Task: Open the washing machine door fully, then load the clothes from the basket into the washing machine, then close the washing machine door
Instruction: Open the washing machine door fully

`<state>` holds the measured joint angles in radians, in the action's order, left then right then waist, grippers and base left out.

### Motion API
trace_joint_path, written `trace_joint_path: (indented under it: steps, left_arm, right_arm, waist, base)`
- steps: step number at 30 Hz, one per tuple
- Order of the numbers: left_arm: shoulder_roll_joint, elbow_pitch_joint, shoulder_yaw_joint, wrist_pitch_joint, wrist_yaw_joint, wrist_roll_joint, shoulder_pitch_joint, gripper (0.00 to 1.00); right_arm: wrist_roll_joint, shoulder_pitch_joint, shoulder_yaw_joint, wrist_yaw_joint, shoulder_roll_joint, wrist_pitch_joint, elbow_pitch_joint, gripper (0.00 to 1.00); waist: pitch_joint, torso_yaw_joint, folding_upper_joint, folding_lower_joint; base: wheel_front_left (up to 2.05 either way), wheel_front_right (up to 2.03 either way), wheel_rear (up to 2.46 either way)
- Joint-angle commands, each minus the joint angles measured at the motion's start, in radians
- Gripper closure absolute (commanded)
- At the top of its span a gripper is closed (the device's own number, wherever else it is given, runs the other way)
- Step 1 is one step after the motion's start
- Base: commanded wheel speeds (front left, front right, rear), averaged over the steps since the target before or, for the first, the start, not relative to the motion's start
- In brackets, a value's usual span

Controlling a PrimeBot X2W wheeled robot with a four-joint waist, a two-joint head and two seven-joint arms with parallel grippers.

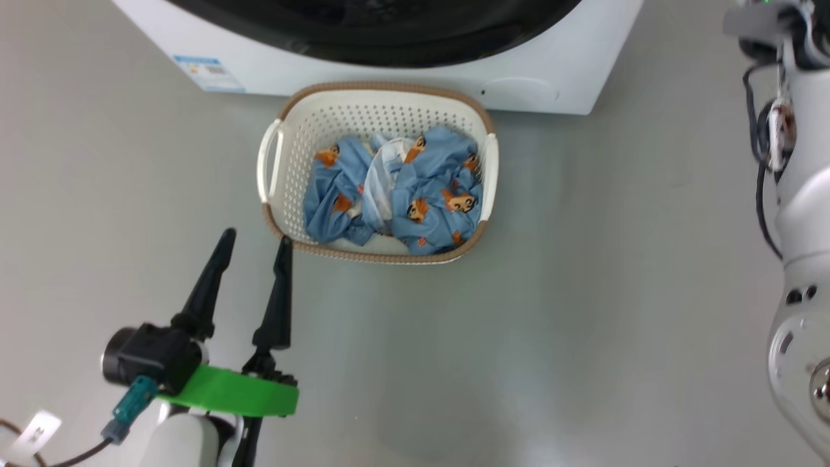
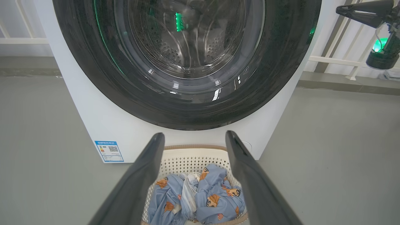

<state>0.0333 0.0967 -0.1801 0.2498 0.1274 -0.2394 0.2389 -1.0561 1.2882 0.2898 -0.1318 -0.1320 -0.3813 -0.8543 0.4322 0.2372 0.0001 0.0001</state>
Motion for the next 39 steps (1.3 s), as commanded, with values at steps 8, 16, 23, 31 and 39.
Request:
trace_joint_path:
  steps: [8, 16, 23, 31, 39]
  left_arm:
    - [0.017, -0.035, -0.022, 0.012, -0.01, -0.026, 0.061, 0.0]
    - [0.017, -0.033, -0.061, 0.012, -0.019, -0.045, 0.081, 0.0]
    - [0.017, -0.04, -0.065, 0.012, -0.029, -0.048, 0.074, 0.0]
    - [0.017, -0.051, -0.046, 0.012, -0.033, -0.041, 0.081, 0.0]
    - [0.017, -0.053, -0.033, 0.012, -0.031, -0.032, 0.066, 0.0]
  right_arm:
    - [0.079, 0.154, 0.0, 0.001, 0.042, 0.025, -0.057, 1.0]
    - [0.122, 0.227, 0.011, 0.001, 0.052, 0.05, -0.123, 1.0]
    - [0.147, 0.233, -0.01, 0.001, 0.055, -0.012, -0.161, 1.0]
    - [0.102, 0.166, -0.067, 0.001, 0.059, -0.21, -0.062, 1.0]
    - [0.04, 0.021, -0.124, 0.001, 0.055, -0.375, 0.101, 1.0]
  waist:
    - [0.07, 0.055, -0.0001, -0.0001]
    - [0.096, 0.09, -0.0001, -0.0001]
    - [0.103, 0.096, -0.0001, -0.0001]
    - [0.093, 0.086, -0.0001, -0.0001]
    - [0.052, 0.075, -0.0001, -0.0001]
  base:
    - [0.0, 0.0, 0.0]
    - [0.0, 0.0, 0.0]
    - [0.0, 0.0, 0.0]
    - [0.0, 0.0, 0.0]
    - [0.0, 0.0, 0.0]
